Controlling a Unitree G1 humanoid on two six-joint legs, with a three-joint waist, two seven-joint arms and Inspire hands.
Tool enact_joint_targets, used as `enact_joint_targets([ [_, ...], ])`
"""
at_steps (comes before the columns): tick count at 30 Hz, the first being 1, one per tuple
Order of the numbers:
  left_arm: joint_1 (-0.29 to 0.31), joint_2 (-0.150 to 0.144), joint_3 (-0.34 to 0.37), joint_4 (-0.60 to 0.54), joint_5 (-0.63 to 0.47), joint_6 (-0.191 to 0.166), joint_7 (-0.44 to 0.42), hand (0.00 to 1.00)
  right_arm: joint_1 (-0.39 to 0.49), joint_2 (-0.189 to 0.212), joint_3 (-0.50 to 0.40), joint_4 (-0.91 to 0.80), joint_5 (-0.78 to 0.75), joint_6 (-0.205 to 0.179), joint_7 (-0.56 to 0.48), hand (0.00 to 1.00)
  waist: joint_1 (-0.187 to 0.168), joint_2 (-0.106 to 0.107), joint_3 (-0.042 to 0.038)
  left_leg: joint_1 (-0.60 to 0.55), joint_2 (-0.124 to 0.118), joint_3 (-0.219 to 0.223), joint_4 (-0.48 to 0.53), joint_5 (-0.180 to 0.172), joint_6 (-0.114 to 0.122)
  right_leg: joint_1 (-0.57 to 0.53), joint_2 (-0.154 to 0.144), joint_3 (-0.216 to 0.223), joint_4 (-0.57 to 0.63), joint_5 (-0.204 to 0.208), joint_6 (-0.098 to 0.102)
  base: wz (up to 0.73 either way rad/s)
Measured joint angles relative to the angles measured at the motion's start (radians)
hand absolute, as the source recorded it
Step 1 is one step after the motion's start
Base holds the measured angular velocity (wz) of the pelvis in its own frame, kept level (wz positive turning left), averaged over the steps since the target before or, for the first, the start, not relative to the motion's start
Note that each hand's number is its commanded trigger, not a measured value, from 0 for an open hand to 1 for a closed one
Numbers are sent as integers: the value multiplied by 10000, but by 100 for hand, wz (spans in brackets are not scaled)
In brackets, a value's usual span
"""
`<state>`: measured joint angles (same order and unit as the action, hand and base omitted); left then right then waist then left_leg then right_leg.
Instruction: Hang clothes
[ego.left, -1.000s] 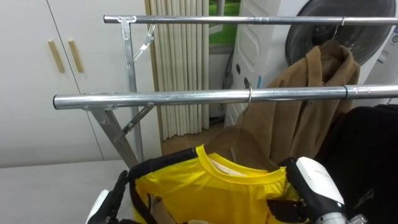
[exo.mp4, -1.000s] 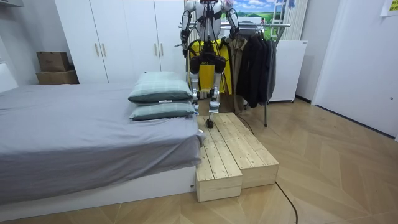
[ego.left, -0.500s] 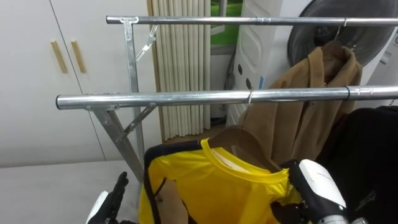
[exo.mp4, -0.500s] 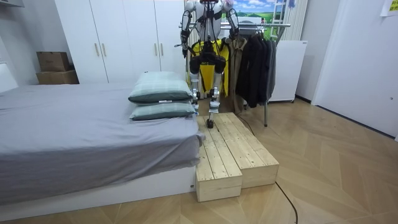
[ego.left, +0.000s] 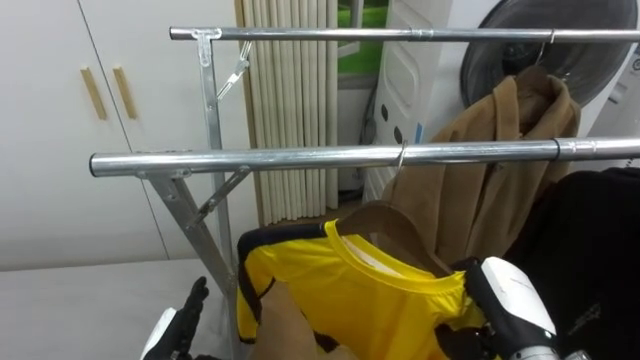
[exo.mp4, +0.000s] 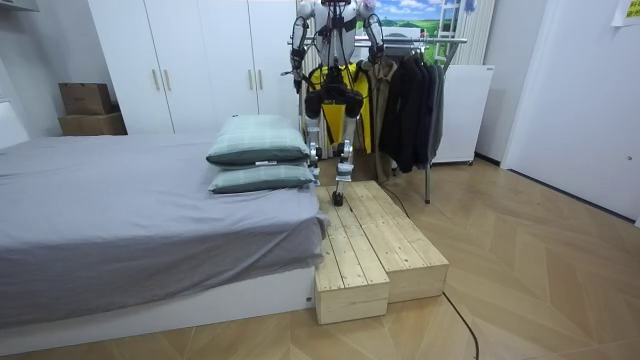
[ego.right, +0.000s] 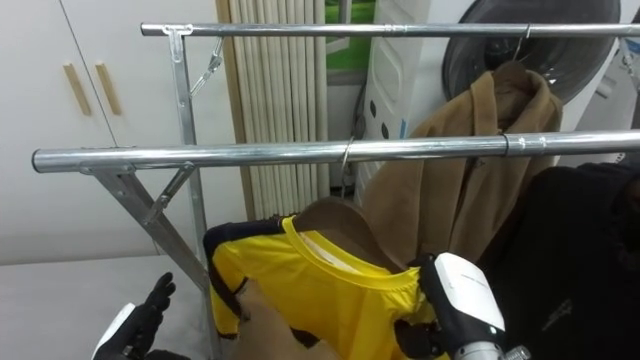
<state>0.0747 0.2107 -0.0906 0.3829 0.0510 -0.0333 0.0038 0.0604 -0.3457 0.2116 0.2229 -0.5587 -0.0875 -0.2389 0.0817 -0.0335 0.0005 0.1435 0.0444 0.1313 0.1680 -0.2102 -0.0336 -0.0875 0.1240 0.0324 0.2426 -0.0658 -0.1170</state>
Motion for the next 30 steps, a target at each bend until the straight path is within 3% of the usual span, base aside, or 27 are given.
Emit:
enact_joint_targets([
  [8,113,-5,-2,-20,10,3,-176,0,0,139,1,-2,318,29,247,0,27,-15,1,1,0,3,0,0,1,5,1,1,-4,-2,3,0],
  [14,154,-26,-30,-55,-37,1,-124,0,-2,352,-1,85,2538,85,818,0,7,-11,3,9,1,11,-5,-1,1,17,-2,-2,-29,0,5,0],
  [20,305,-129,-35,-37,69,6,-156,0,-18,505,-376,213,4183,246,1534,0,-33,136,93,1,1,-1,-21,-1,1,13,-2,-14,-40,0,5,0],
  [30,514,-218,-15,316,49,125,-354,0,-22,508,-477,392,6582,351,2616,0,-54,226,55,-111,11,17,1,-1,2,-41,-3,-45,-85,-12,10,0],
])
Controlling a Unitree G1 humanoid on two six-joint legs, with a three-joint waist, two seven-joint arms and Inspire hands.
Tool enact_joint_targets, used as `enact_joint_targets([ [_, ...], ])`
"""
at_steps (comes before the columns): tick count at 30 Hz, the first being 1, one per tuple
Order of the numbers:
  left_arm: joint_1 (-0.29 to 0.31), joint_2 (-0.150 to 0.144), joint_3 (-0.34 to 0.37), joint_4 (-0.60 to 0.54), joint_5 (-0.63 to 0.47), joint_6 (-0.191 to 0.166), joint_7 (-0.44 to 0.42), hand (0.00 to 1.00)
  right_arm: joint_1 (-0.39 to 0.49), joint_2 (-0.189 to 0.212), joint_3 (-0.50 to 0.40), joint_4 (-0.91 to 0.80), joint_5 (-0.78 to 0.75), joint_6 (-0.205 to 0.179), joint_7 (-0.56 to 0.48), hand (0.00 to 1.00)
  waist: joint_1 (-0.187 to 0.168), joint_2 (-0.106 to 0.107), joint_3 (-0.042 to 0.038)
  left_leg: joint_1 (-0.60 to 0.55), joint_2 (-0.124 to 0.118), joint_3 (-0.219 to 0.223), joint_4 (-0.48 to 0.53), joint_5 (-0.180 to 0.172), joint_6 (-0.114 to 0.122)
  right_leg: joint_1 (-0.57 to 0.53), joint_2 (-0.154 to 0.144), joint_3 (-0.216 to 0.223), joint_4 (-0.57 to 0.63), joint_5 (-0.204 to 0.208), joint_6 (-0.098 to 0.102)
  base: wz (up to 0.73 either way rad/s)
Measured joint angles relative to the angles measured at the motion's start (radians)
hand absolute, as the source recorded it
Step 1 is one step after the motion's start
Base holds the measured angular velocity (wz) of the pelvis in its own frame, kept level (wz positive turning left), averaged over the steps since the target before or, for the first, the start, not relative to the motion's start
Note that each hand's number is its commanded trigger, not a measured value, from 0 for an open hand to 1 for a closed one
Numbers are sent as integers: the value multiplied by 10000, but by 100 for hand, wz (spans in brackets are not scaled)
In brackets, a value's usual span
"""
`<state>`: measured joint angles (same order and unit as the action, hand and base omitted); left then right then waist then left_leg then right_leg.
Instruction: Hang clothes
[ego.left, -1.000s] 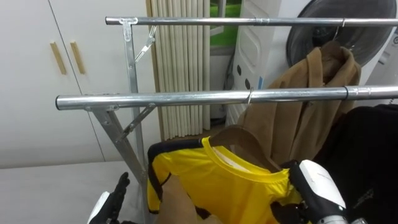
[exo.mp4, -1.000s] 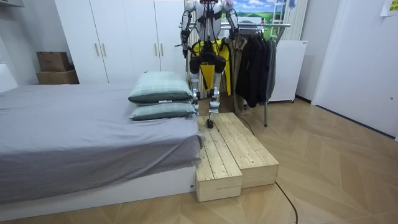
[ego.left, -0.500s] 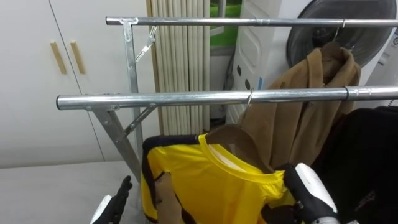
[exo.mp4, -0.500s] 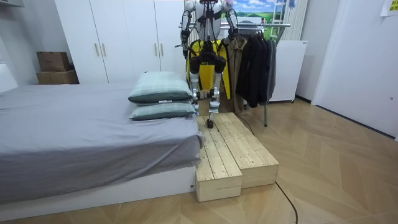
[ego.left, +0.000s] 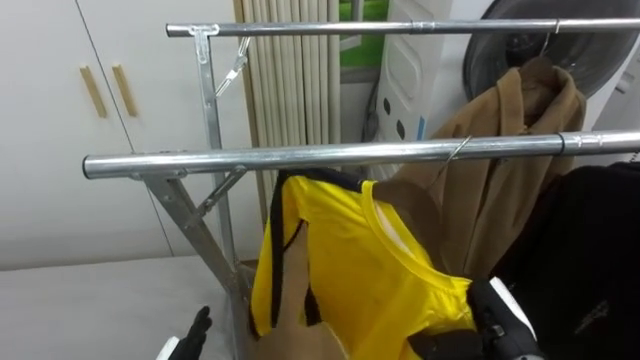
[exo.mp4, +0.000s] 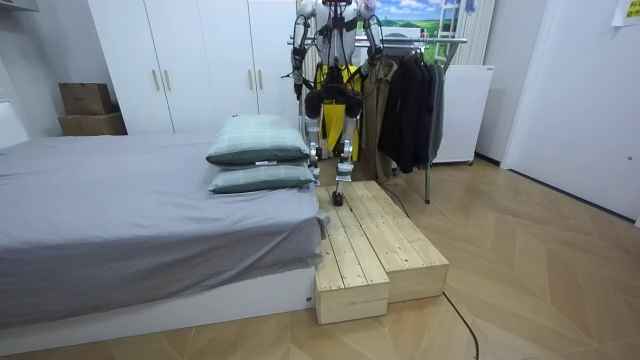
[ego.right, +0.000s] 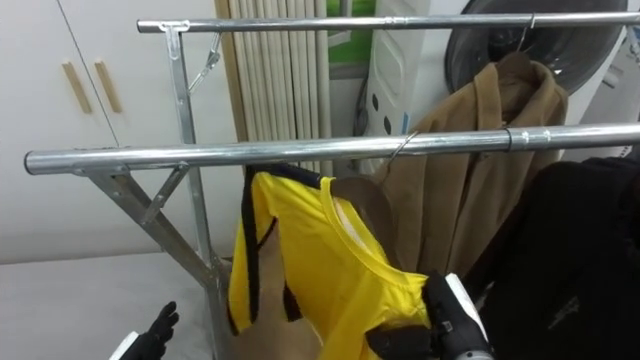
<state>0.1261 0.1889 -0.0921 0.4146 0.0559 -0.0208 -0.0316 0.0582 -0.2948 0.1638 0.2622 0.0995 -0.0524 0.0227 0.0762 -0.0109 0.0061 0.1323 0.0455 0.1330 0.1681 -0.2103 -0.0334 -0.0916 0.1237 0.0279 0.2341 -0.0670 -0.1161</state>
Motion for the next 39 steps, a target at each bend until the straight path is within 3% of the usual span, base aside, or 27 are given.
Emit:
enact_joint_targets([
  [5,0,0,9,-2,2,0,-8,0,0,21,1,0,183,15,244,0,-3,46,-32,4,4,7,-2,0,0,25,-1,-18,-52,11,0,0],
  [6,-1,-1,9,-4,2,0,-8,0,0,29,1,0,196,17,249,20,-5,51,-36,1,6,7,-2,0,0,26,0,-23,-64,12,0,0],
  [7,-1,-1,9,-3,2,0,-9,0,0,34,1,1,196,17,250,53,-5,52,-36,1,7,7,-2,1,-1,28,1,-23,-68,12,0,0],
  [8,0,-1,9,-3,1,0,-9,0,0,43,1,2,196,18,252,71,-7,52,-37,1,8,7,-3,1,-1,32,2,-24,-72,12,-1,0],
  [9,0,-1,9,-3,1,0,-9,0,0,46,1,2,196,18,255,100,-8,52,-37,1,9,7,-3,1,-1,33,2,-25,-75,12,-1,0],
  [14,2,-25,34,0,1,0,-16,0,0,75,-30,2,173,34,254,100,-37,44,-39,-4,9,4,-5,1,-1,33,1,-27,-84,12,0,0],
  [18,1,-70,148,50,-10,0,-32,0,0,73,-60,4,173,326,247,100,-37,34,-36,-13,8,3,-9,1,0,25,1,-21,-87,12,1,0],
  [30,0,-138,153,75,-9,-3,-32,0,0,107,-300,4,81,329,106,100,-91,4,-27,-23,6,6,-9,1,1,14,2,-11,-86,7,3,0],
  [31,0,-138,153,75,-10,-3,-32,0,0,107,-300,4,81,329,105,66,-98,3,-26,-23,6,6,-9,1,1,14,2,-12,-86,7,3,0],
  [32,-2,-137,153,76,-9,-3,-31,0,-2,108,-300,4,11,329,105,15,-125,-6,-22,-25,5,2,-7,1,1,14,1,-9,-82,4,6,0],
  [34,-2,-137,153,77,-2,-3,-30,0,-3,114,-302,3,-200,329,100,0,-148,-21,-24,-24,5,-2,-7,1,1,15,1,-4,-80,2,4,0],
  [39,-3,-151,146,90,22,-2,-17,0,-16,200,-396,-7,-1058,328,-237,0,-210,-57,-26,-12,9,5,-5,2,2,37,6,-10,-114,4,7,0],
])
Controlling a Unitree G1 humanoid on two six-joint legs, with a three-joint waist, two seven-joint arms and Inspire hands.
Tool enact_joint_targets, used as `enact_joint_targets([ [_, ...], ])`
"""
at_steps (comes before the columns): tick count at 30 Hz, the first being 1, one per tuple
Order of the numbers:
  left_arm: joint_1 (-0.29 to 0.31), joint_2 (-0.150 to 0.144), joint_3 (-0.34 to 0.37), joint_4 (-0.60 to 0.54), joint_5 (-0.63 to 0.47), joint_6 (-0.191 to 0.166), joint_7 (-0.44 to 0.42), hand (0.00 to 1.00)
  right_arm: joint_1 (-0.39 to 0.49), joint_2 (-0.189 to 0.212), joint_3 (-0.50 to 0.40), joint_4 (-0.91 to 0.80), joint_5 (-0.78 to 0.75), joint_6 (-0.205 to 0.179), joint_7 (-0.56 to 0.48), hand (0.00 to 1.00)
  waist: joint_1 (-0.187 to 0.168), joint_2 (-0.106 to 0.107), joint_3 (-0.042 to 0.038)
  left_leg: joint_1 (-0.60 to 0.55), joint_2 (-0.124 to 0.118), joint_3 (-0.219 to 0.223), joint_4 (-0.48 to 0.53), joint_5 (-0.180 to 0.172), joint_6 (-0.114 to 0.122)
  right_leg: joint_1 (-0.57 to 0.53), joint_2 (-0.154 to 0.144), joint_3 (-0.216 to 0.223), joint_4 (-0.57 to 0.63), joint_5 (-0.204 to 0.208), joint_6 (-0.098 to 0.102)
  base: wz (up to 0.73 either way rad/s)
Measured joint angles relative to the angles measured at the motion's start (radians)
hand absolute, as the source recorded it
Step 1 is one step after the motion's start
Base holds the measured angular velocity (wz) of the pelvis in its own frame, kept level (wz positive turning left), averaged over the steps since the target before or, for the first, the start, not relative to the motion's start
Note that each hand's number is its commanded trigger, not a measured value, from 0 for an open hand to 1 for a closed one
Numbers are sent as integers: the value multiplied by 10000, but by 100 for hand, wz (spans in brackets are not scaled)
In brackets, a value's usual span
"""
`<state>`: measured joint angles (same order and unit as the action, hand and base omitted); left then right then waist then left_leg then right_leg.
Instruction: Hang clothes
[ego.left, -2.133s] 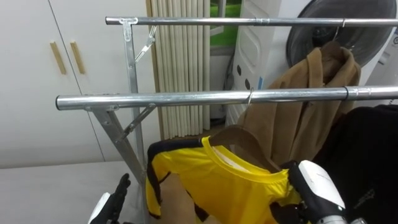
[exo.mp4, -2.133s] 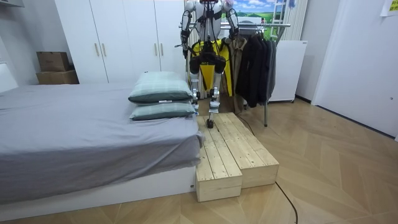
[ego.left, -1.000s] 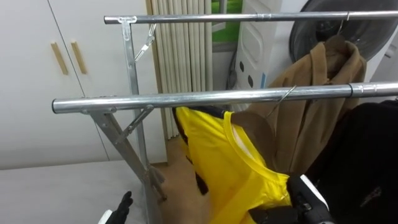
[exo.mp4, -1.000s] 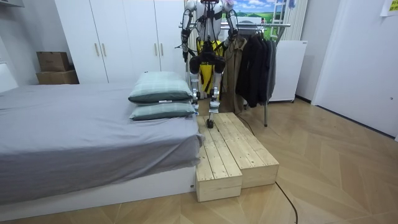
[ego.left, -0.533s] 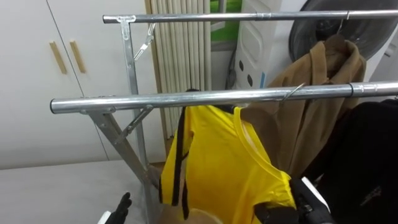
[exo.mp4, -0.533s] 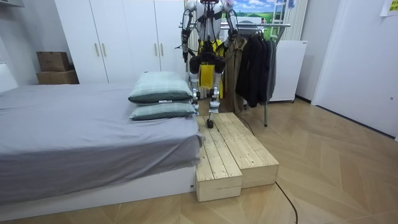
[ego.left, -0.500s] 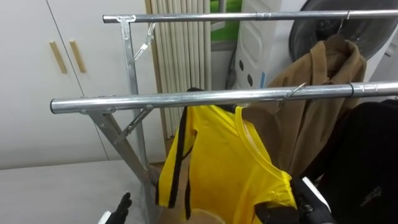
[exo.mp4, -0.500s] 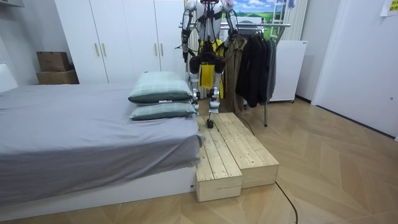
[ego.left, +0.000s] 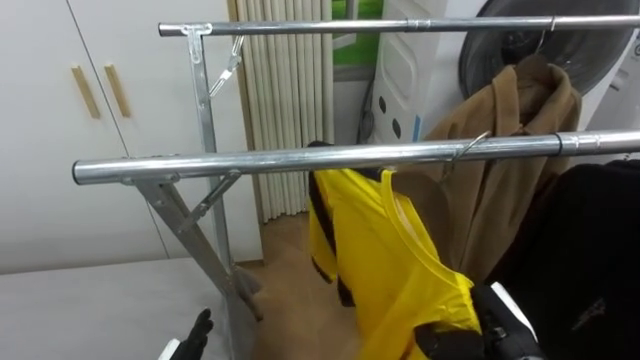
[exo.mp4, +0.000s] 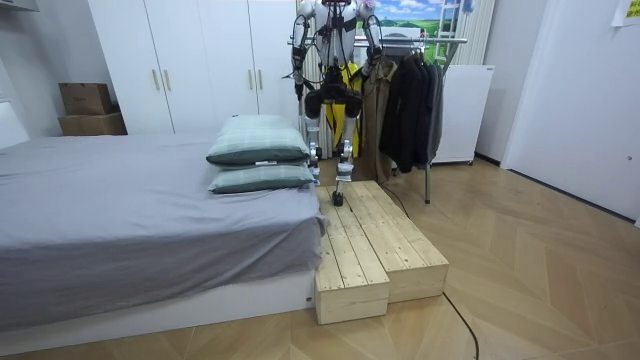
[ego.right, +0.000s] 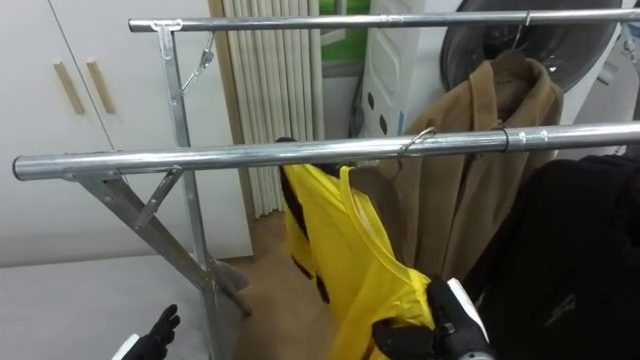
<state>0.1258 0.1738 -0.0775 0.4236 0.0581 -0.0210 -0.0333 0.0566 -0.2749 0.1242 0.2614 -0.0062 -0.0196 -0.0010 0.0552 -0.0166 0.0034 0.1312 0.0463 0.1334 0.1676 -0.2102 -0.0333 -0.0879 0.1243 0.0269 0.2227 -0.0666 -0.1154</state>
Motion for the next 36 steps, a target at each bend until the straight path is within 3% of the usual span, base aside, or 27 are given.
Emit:
enact_joint_targets([
  [7,0,-65,3,9,-36,154,7,0,0,75,-180,-703,-2254,3,-636,0,-73,9,-3,14,6,20,-7,0,0,2,3,5,8,2,0,0],
  [13,-3,-64,3,-32,5,180,13,0,11,114,-173,-773,-6069,2,-1503,0,-51,9,-3,10,2,38,-4,0,0,-13,13,44,28,2,-1,0],
  [19,-34,-73,-35,-306,-250,185,179,0,1,141,-147,-783,-8711,2,-2820,0,32,-24,-10,-42,-23,116,-2,-2,4,-184,13,115,218,-46,0,-4],
  [26,-49,-78,-56,-298,-269,183,290,0,-18,120,126,-874,-9856,-43,-4644,0,82,-69,9,-45,-28,171,-3,-2,5,-219,25,171,254,-48,2,-1],
  [32,-9,-52,-50,-298,-275,224,173,0,-17,-354,124,-1217,-10001,-18,-5534,0,104,-67,3,-56,-40,201,-12,-7,12,-246,25,209,250,-34,18,-1],
  [36,24,-50,-92,-220,-267,369,175,0,-19,-381,123,-1224,-10181,-28,-6387,0,102,-59,-2,-49,-42,196,-9,-7,12,-249,25,211,289,-53,10,0],
])
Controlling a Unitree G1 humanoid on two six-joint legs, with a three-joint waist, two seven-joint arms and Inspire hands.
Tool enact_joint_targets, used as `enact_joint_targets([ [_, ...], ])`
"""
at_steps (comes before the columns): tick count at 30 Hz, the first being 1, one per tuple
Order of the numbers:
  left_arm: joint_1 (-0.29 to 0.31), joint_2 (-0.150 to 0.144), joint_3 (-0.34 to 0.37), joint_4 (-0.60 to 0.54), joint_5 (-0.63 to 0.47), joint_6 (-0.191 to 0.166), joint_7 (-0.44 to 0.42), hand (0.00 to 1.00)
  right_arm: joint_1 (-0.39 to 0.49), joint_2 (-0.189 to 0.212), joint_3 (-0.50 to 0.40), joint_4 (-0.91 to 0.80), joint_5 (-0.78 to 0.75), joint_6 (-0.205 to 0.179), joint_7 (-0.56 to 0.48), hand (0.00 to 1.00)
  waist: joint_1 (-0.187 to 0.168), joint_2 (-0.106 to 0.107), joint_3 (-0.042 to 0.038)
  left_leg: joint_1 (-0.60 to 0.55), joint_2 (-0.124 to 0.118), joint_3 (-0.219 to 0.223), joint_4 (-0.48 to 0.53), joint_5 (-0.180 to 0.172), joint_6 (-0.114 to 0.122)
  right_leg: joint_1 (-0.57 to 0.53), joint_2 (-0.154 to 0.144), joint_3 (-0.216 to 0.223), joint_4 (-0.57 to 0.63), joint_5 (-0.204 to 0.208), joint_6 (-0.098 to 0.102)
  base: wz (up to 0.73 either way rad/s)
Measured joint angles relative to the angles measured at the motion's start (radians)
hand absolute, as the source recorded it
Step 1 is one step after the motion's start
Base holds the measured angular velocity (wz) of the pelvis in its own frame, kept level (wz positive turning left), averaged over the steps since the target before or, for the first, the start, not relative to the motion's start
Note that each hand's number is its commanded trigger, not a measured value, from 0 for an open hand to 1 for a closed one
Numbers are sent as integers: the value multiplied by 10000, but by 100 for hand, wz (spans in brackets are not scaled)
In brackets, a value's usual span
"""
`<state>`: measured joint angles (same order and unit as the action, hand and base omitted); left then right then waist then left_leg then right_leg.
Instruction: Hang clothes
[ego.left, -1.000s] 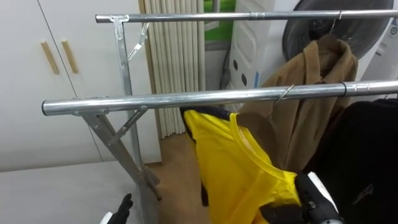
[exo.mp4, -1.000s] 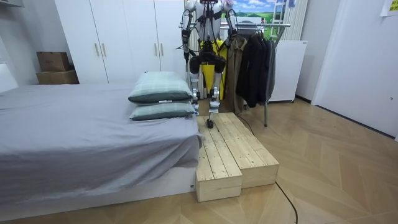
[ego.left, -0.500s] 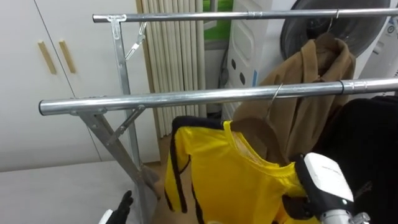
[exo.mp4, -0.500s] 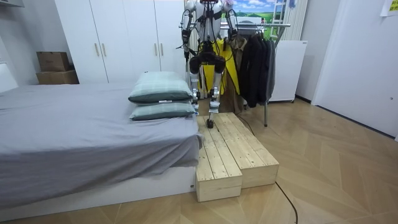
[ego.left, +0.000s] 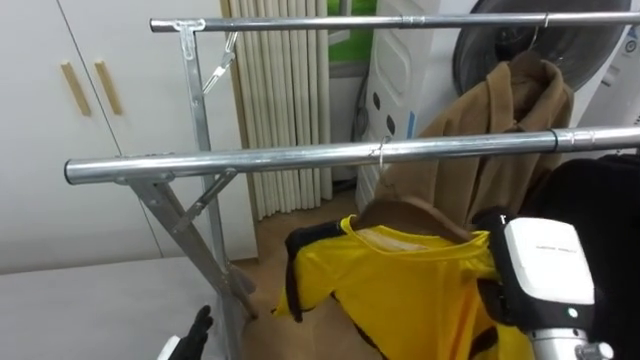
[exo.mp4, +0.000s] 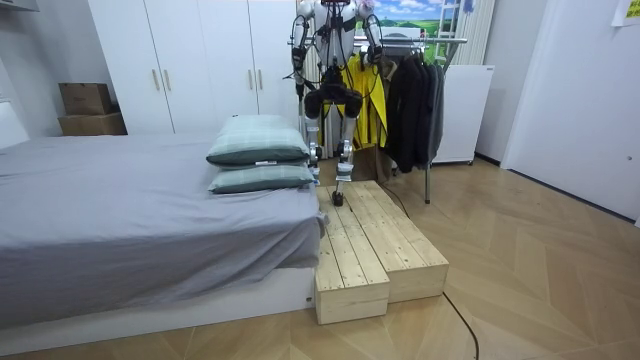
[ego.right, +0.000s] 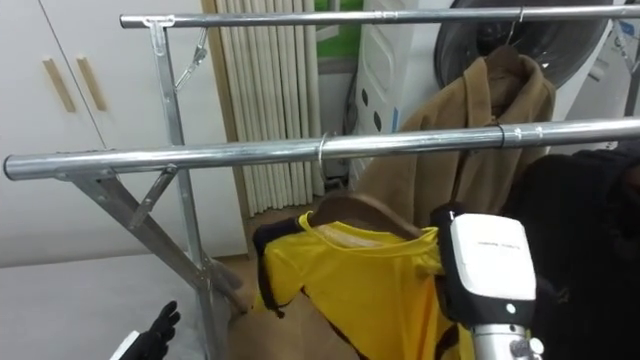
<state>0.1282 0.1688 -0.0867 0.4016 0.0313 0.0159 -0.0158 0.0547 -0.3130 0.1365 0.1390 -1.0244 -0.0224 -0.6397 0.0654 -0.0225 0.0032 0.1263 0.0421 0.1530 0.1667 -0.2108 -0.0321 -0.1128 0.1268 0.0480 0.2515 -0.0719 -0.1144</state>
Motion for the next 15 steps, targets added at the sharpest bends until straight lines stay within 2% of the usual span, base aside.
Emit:
enact_joint_targets([
  [5,11,6,-142,48,2,81,30,0,-276,-13,0,-9,-24,-47,-802,0,-29,8,-6,-46,-9,-3,26,0,0,-85,1,26,76,-18,-3,0],
  [9,8,5,-174,13,2,82,28,0,-572,-101,0,-61,38,-102,-1255,0,-40,24,-84,-31,-8,-8,34,0,-1,-73,2,27,83,-12,-10,0],
  [15,6,66,-170,-121,17,184,-104,0,-523,-103,200,-98,549,-139,-1483,0,-54,32,-86,-15,-5,59,28,1,-2,-53,3,29,64,-9,-7,0],
])
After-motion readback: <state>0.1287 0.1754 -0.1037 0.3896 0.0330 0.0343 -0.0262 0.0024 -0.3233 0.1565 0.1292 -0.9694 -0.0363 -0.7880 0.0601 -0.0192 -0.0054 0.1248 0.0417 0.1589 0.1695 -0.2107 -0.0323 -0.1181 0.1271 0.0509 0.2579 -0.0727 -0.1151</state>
